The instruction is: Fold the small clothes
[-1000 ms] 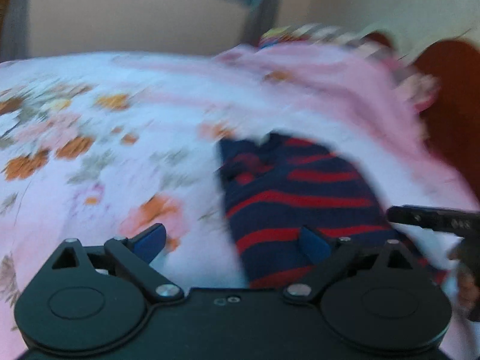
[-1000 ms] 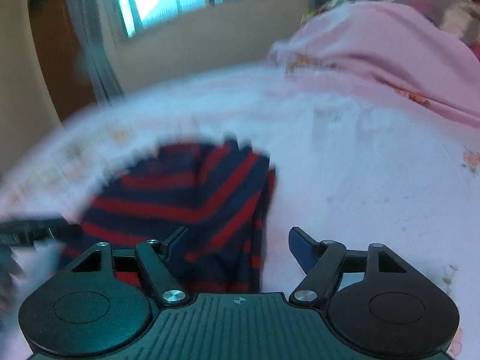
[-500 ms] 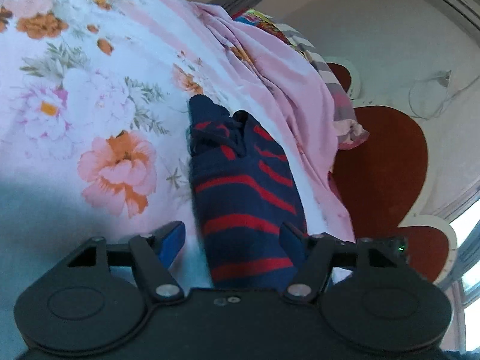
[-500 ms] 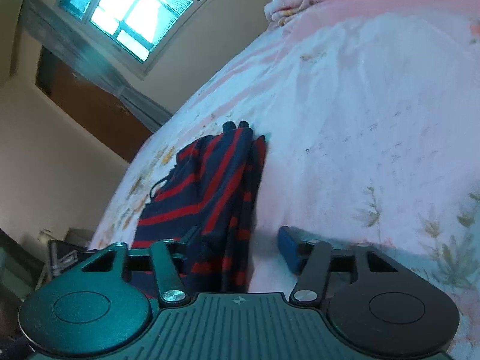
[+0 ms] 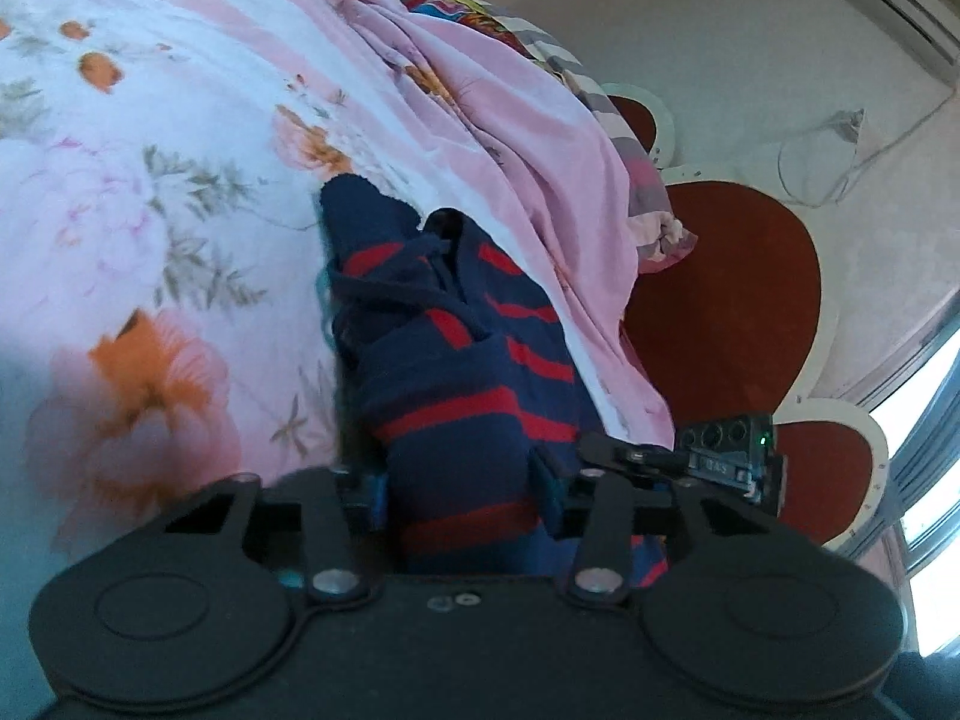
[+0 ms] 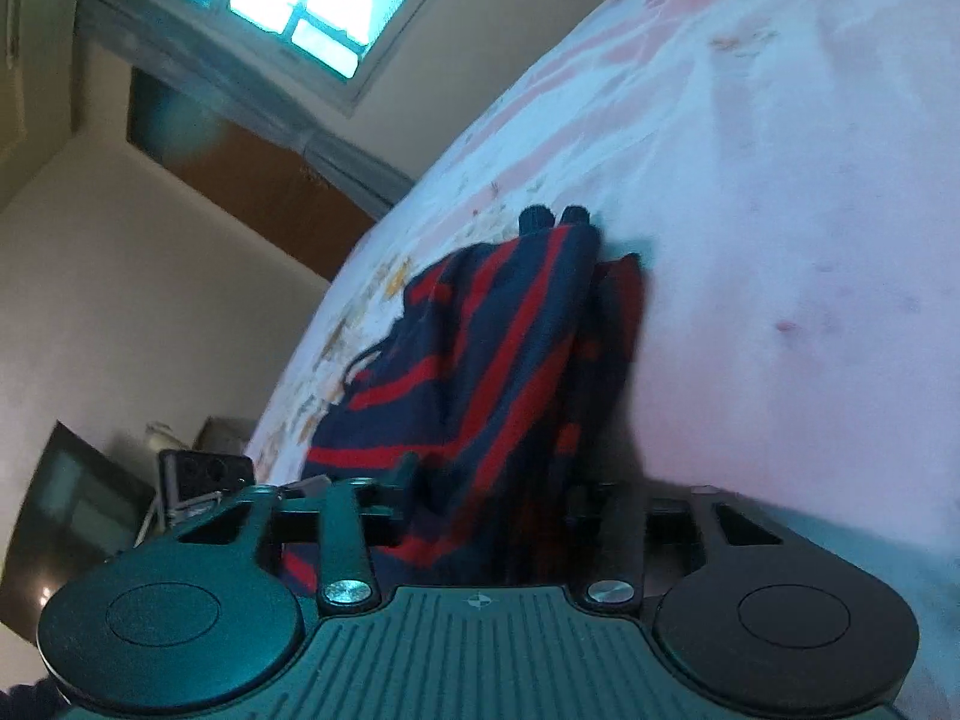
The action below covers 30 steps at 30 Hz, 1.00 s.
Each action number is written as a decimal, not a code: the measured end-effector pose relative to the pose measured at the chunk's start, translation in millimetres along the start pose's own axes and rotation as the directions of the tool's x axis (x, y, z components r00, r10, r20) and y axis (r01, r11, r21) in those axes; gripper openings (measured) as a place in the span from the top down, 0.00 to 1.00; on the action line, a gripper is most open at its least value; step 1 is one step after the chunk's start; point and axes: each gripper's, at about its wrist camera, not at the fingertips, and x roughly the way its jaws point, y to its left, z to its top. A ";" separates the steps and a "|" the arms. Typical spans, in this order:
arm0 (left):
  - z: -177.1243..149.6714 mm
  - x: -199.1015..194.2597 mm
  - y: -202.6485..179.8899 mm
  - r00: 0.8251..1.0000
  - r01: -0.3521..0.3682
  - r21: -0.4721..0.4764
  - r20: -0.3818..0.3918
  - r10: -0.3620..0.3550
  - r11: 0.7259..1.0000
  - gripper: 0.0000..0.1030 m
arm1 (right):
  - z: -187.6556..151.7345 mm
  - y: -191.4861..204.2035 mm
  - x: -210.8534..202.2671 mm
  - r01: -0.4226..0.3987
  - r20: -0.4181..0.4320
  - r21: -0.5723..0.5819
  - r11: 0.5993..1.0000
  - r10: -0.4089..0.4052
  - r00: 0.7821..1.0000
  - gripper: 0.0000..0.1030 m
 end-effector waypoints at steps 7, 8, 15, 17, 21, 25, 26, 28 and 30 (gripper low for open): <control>-3.1 -9.5 -33.1 0.994 -0.090 0.091 0.071 0.084 0.992 0.79 | -9.6 35.7 -6.0 0.073 0.056 -0.139 0.988 -0.065 0.996 0.84; -4.0 -18.5 -42.8 0.993 -0.076 0.105 0.093 0.066 0.992 0.79 | -12.1 47.8 -14.7 0.058 0.075 -0.157 0.986 -0.046 0.996 0.84; -52.6 -126.5 -181.2 0.962 -0.079 0.358 0.272 -0.023 0.930 0.79 | -72.0 183.1 -103.6 0.020 0.220 -0.426 0.905 0.082 0.972 0.85; -76.5 -158.7 -213.1 0.954 -0.093 0.401 0.297 -0.033 0.911 0.79 | -99.7 220.7 -132.7 0.009 0.234 -0.480 0.877 0.118 0.965 0.85; -113.9 -211.6 -243.3 0.943 -0.124 0.422 0.331 -0.026 0.898 0.79 | -143.8 263.2 -159.4 -0.043 0.208 -0.533 0.845 0.181 0.961 0.84; -122.8 -230.8 -239.8 0.941 -0.154 0.400 0.339 0.010 0.904 0.79 | -164.7 272.8 -145.0 -0.083 0.167 -0.530 0.844 0.200 0.965 0.84; -122.5 -231.1 -231.9 0.938 -0.162 0.373 0.345 0.026 0.914 0.79 | -165.3 268.3 -133.6 -0.087 0.161 -0.511 0.855 0.194 0.968 0.84; -120.4 -225.1 -210.4 0.940 -0.176 0.328 0.335 0.059 0.928 0.79 | -162.7 254.3 -109.3 -0.098 0.138 -0.464 0.880 0.181 0.974 0.84; -116.2 -214.8 -181.9 0.945 -0.187 0.277 0.313 0.096 0.943 0.79 | -158.5 240.0 -79.8 -0.089 0.117 -0.429 0.899 0.153 0.981 0.84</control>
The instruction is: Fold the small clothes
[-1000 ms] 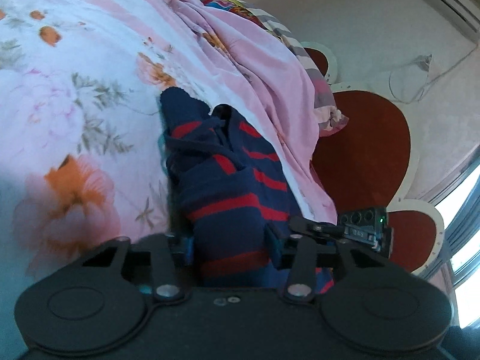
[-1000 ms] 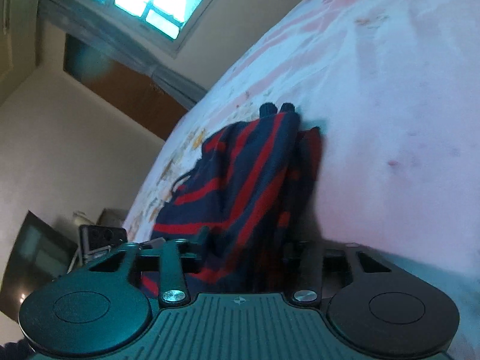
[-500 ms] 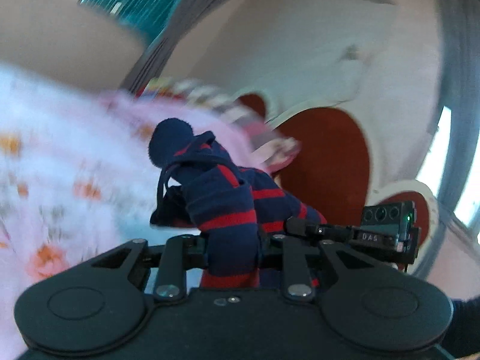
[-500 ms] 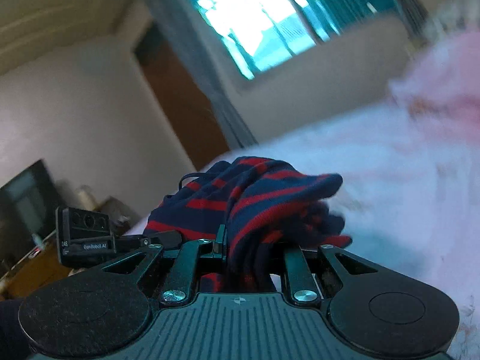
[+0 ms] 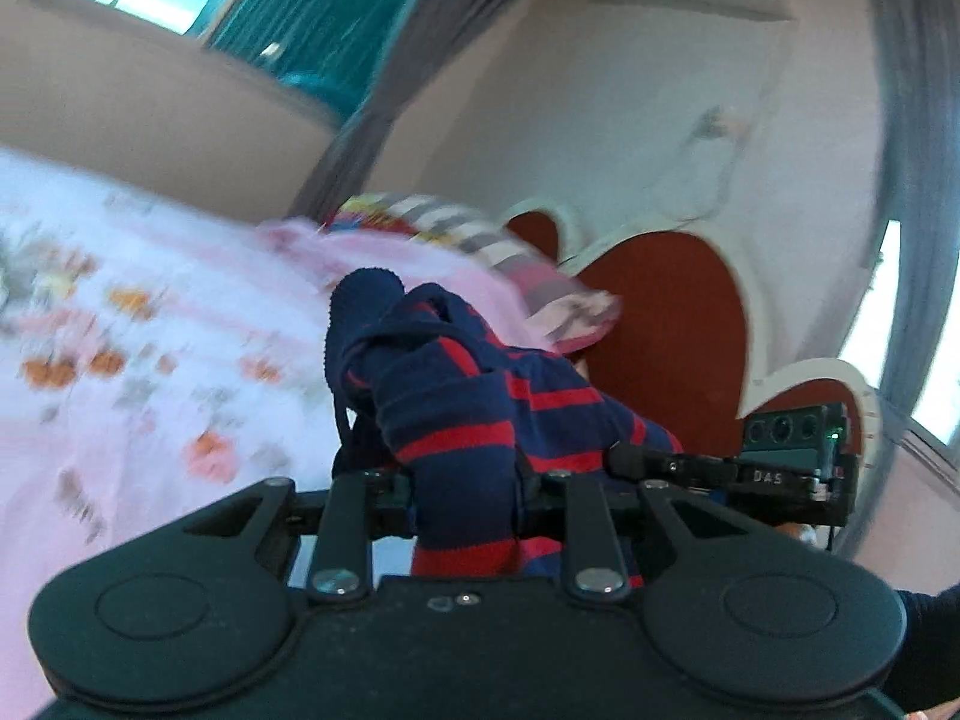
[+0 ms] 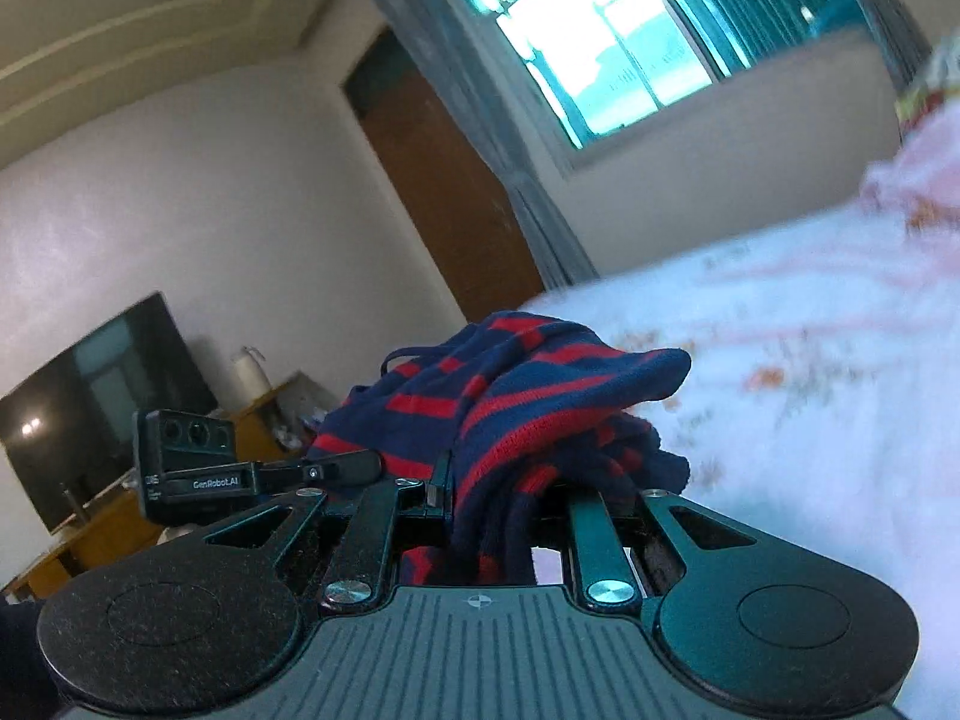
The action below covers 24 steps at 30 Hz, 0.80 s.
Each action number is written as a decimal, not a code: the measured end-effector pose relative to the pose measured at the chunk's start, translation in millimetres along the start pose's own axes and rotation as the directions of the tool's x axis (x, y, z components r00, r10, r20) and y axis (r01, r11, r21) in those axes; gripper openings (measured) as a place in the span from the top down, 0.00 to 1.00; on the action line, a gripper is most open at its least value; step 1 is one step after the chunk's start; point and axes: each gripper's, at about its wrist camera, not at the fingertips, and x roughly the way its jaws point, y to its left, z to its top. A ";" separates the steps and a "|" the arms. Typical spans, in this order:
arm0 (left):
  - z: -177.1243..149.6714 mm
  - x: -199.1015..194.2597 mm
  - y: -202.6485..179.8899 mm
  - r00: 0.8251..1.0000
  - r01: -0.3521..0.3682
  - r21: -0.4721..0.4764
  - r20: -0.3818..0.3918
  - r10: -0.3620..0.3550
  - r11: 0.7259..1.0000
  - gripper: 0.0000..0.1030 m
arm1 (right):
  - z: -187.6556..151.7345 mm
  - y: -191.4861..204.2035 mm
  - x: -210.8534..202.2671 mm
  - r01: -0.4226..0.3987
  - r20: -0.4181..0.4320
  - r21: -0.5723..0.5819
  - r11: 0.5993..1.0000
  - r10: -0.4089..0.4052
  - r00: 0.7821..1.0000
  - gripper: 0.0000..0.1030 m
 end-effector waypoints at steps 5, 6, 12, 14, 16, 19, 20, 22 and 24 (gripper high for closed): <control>-20.4 43.7 67.2 0.993 -0.079 -0.139 -0.093 0.066 0.987 0.79 | -19.0 -66.7 63.1 0.054 -0.099 0.192 0.980 -0.036 0.994 0.84; -25.9 53.2 79.9 0.990 -0.099 -0.161 -0.118 0.081 0.982 0.79 | -21.1 -81.0 70.0 0.072 -0.120 0.219 0.973 -0.046 0.992 0.84; -55.9 61.9 125.8 0.972 -0.152 -0.332 -0.222 0.080 0.931 0.62 | -44.5 -149.0 89.6 0.252 -0.224 0.380 0.890 -0.176 0.959 0.52; -59.6 41.6 118.9 0.974 -0.103 -0.331 -0.224 0.028 0.938 0.45 | -48.2 -152.4 62.4 0.206 -0.205 0.404 0.891 -0.131 0.970 0.42; -68.5 27.8 112.5 0.971 -0.063 -0.325 -0.237 -0.017 0.944 0.37 | -57.3 -152.9 38.1 0.166 -0.219 0.432 0.886 -0.075 0.973 0.40; -79.9 25.2 105.1 0.962 -0.037 -0.330 -0.268 -0.056 0.943 0.40 | -71.0 -150.8 23.6 0.086 -0.241 0.487 0.869 0.039 0.970 0.40; -82.2 28.6 101.4 0.959 -0.039 -0.316 -0.279 -0.054 0.948 0.40 | -74.2 -149.7 27.4 0.083 -0.259 0.474 0.876 0.048 0.965 0.41; -84.8 38.5 94.5 0.951 -0.052 -0.288 -0.308 -0.041 0.956 0.50 | -76.7 -148.0 33.6 0.094 -0.270 0.455 0.885 0.036 0.962 0.41; -84.0 49.9 91.3 0.941 -0.076 -0.276 -0.338 -0.023 0.958 0.68 | -75.8 -145.7 40.3 0.089 -0.294 0.455 0.886 0.055 0.954 0.43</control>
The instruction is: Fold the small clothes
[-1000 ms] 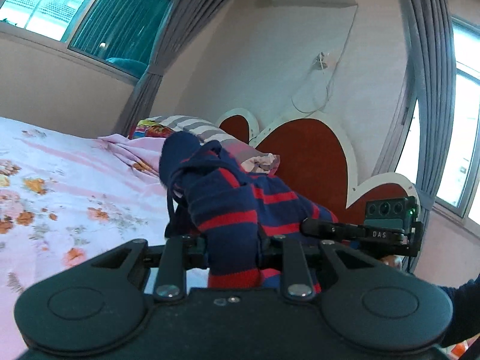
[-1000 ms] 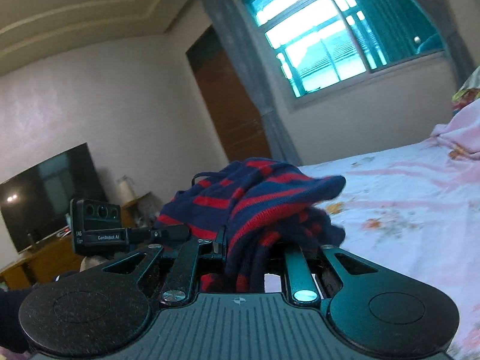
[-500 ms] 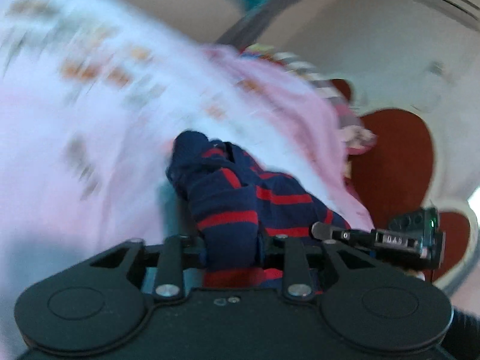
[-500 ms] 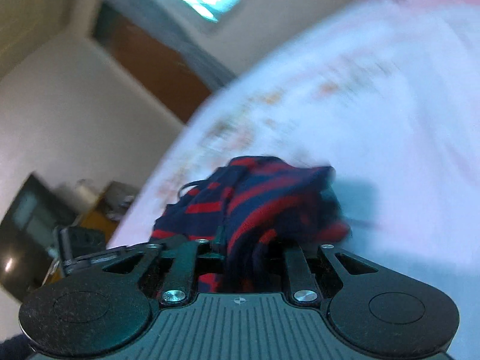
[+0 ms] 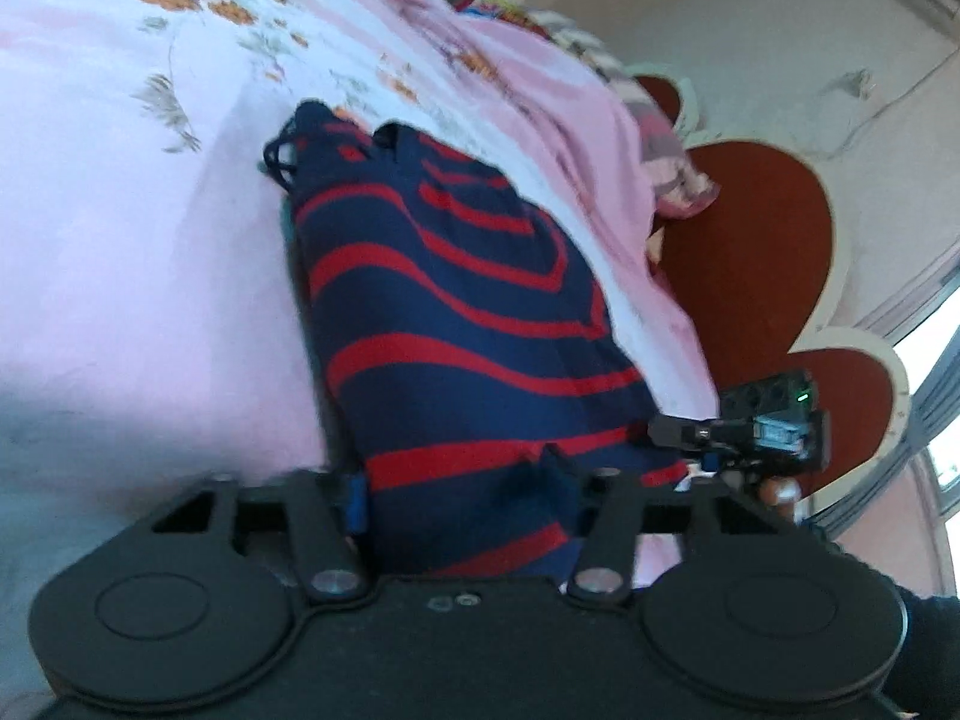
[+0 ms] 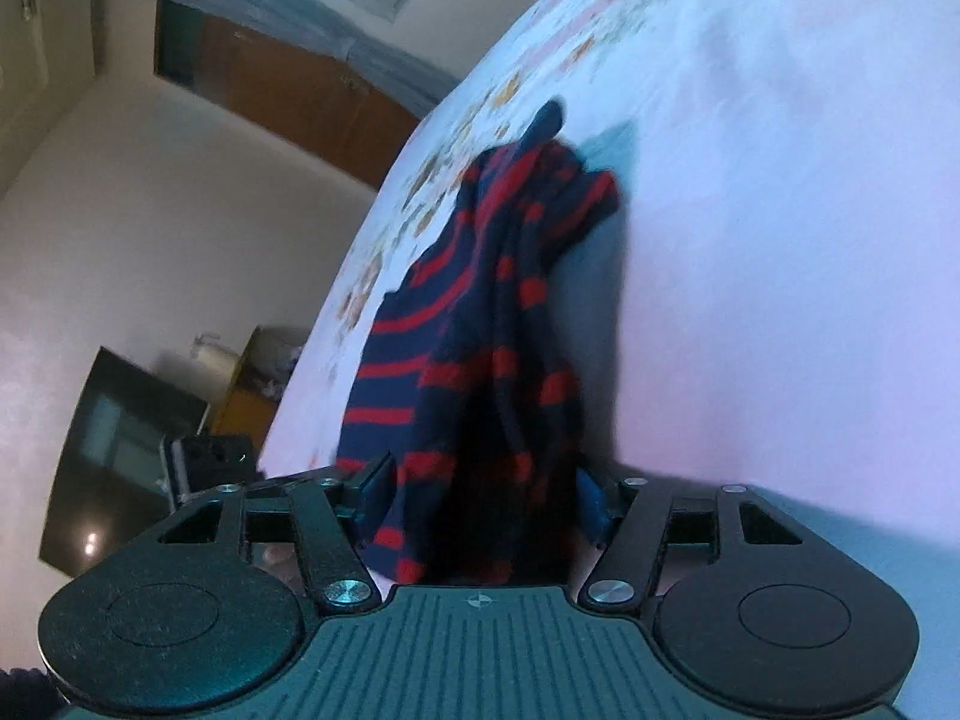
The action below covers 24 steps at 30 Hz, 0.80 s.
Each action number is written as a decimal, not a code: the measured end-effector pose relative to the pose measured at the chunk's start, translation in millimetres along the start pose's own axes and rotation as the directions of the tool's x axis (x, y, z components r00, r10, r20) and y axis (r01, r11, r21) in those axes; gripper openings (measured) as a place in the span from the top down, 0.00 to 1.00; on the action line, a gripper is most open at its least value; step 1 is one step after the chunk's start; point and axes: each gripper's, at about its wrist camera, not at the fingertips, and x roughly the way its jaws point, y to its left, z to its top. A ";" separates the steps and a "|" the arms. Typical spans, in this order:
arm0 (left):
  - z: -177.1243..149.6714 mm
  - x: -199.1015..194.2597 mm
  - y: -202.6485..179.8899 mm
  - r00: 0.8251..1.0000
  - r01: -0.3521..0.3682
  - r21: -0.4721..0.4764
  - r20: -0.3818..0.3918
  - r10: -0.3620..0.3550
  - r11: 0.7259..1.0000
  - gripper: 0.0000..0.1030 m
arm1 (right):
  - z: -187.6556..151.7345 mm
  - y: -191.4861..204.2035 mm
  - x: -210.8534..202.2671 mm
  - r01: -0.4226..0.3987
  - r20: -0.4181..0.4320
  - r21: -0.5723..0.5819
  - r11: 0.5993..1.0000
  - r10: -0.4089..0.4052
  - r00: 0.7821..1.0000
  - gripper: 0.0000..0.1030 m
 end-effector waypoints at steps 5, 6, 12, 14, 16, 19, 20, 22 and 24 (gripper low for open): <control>5.4 -5.5 -7.1 1.000 0.002 -0.025 -0.016 -0.002 1.000 0.90 | -6.4 22.9 -4.1 0.024 -0.077 -0.004 1.000 -0.024 0.997 0.86; 4.5 -13.1 -10.4 0.999 0.032 -0.029 -0.005 -0.032 0.999 0.90 | -7.7 29.4 -12.1 0.003 -0.065 -0.002 1.000 -0.003 0.998 0.86; -26.2 -26.8 -16.4 0.996 -0.032 -0.035 -0.084 0.029 0.999 0.86 | -50.0 28.7 -28.7 0.051 -0.085 0.065 0.997 -0.045 0.995 0.86; -40.3 -22.9 -7.1 0.992 -0.087 -0.051 -0.100 0.081 0.995 0.82 | -61.1 10.2 -18.5 0.104 -0.080 0.080 0.991 -0.097 0.992 0.86; -43.3 -33.4 -7.0 0.995 -0.082 -0.078 -0.069 0.077 0.994 0.72 | -63.3 7.2 -27.2 0.093 -0.036 0.126 0.988 -0.090 0.995 0.79; -34.4 -57.6 -26.6 0.990 -0.128 0.003 0.055 0.128 0.992 0.59 | -58.8 34.3 -52.2 0.205 0.083 -0.024 0.978 -0.202 0.976 0.77; -27.4 -61.0 -32.8 0.985 -0.145 0.027 0.094 0.142 0.989 0.59 | -49.6 43.5 -54.0 0.248 0.123 -0.076 0.966 -0.237 0.964 0.77; -8.3 -59.2 -41.1 0.969 -0.188 0.058 0.176 0.176 0.980 0.59 | -31.9 58.7 -50.0 0.298 0.187 -0.139 0.944 -0.270 0.945 0.77; 15.0 -41.2 -52.1 0.951 -0.240 0.092 0.224 0.214 0.966 0.59 | -9.4 73.2 -28.3 0.345 0.229 -0.204 0.916 -0.298 0.927 0.77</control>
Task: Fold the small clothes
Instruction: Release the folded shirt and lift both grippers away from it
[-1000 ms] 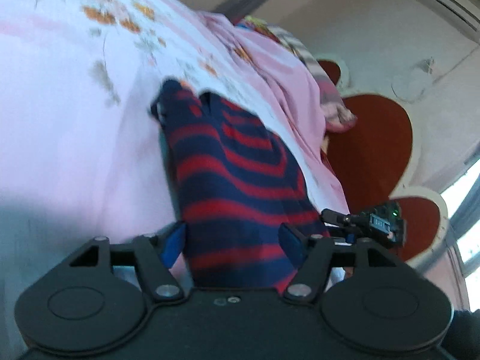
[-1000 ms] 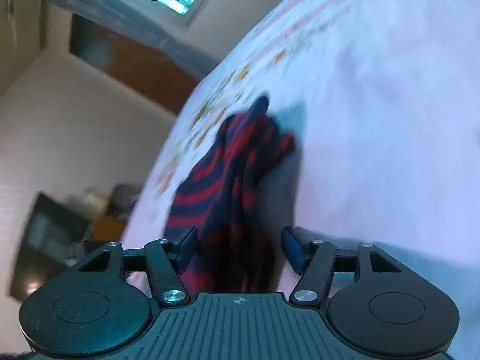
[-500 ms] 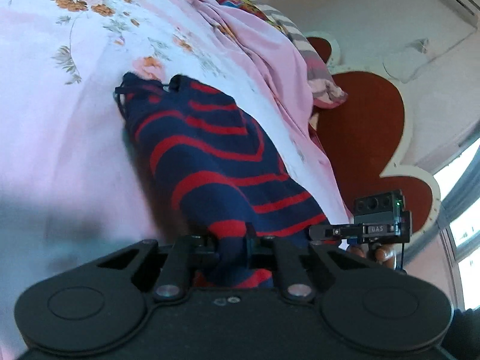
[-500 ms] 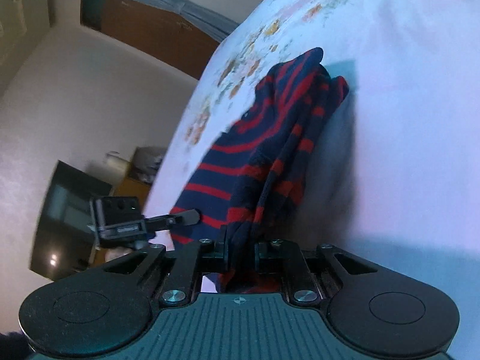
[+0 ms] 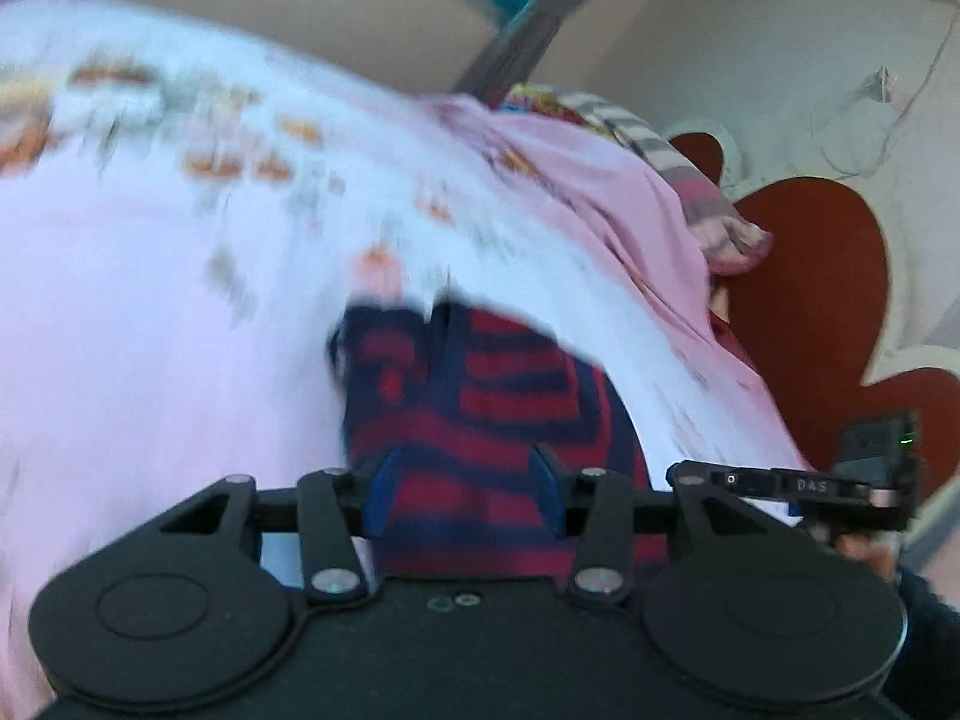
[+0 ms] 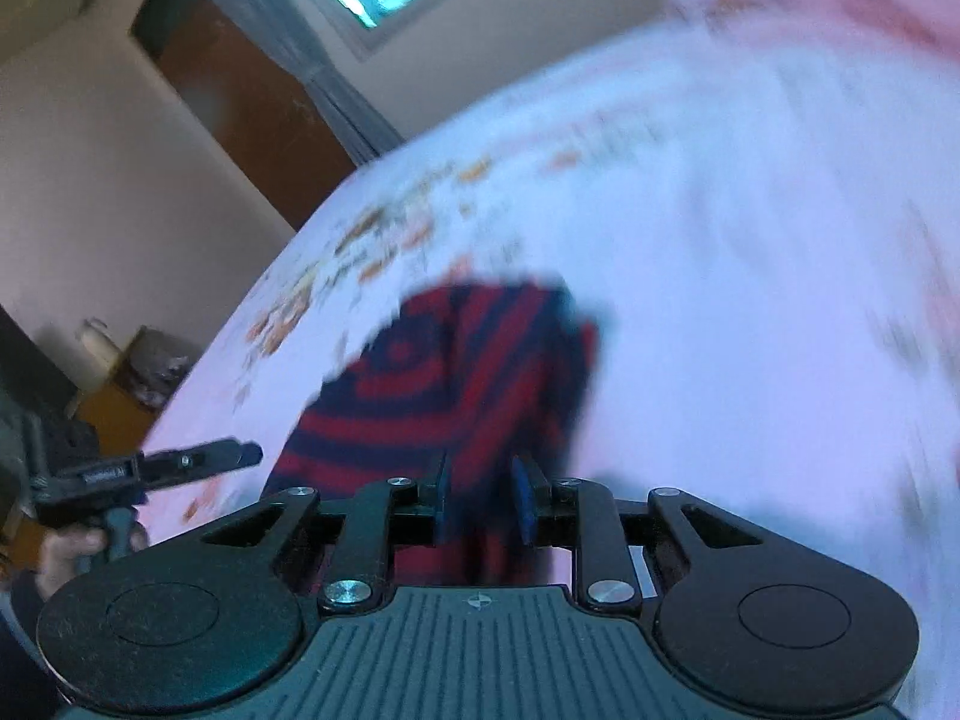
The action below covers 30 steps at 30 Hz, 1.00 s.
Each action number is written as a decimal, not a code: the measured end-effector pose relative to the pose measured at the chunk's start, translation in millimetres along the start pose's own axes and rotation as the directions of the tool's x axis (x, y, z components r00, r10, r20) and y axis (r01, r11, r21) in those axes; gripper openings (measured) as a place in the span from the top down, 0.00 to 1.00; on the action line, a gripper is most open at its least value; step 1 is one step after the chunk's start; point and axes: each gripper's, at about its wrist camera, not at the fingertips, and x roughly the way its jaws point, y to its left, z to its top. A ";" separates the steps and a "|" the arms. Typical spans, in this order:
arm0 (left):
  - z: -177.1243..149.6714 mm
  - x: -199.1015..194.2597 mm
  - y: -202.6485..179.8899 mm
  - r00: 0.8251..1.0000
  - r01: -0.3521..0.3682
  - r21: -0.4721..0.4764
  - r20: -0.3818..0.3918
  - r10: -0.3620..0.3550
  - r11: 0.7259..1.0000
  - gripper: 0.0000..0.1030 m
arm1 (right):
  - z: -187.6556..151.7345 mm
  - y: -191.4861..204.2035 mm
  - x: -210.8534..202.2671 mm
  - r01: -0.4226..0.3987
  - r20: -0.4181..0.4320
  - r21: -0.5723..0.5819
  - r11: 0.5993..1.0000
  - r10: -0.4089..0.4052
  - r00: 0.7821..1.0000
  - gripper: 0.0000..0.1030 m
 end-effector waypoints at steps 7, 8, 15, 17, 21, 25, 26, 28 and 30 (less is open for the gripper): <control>16.8 109.1 -26.8 0.957 -0.249 0.157 -0.110 0.268 0.956 0.26 | 20.3 26.6 123.9 0.265 -0.051 -0.192 0.945 -0.279 0.959 0.76; 12.3 114.1 -26.6 0.951 -0.267 0.190 -0.109 0.290 0.945 0.26 | 17.4 18.9 126.0 0.262 -0.066 -0.184 0.947 -0.278 0.958 0.75; -18.9 27.1 -72.9 0.917 -0.398 0.260 0.114 0.381 0.880 0.14 | 2.9 46.3 44.1 0.246 0.058 -0.194 0.950 -0.239 0.969 0.16; -42.3 -8.8 -91.6 0.897 -0.439 0.241 0.182 0.404 0.865 0.13 | -14.9 67.0 -1.5 0.194 0.115 -0.182 0.964 -0.175 0.978 0.16; -88.8 -56.2 -130.6 0.884 -0.458 0.253 0.227 0.408 0.852 0.13 | -67.7 104.3 -69.1 0.169 0.183 -0.216 0.962 -0.130 0.974 0.16; -130.0 -97.8 -171.8 0.848 -0.516 0.235 0.272 0.454 0.823 0.09 | -124.2 133.9 -122.4 0.281 0.251 -0.227 0.933 -0.223 0.942 0.15; -140.7 -107.6 -181.4 0.840 -0.525 0.226 0.292 0.457 0.821 0.08 | -135.6 138.6 -127.5 0.303 0.264 -0.225 0.926 -0.242 0.934 0.14; -163.9 -127.3 -200.1 0.809 -0.560 0.212 0.345 0.475 0.801 0.07 | -166.4 152.4 -149.2 0.346 0.312 -0.200 0.917 -0.275 0.910 0.07; -179.1 -142.5 -213.3 0.817 -0.547 0.208 0.342 0.464 0.811 0.07 | -188.4 163.1 -163.3 0.334 0.314 -0.201 0.921 -0.262 0.912 0.07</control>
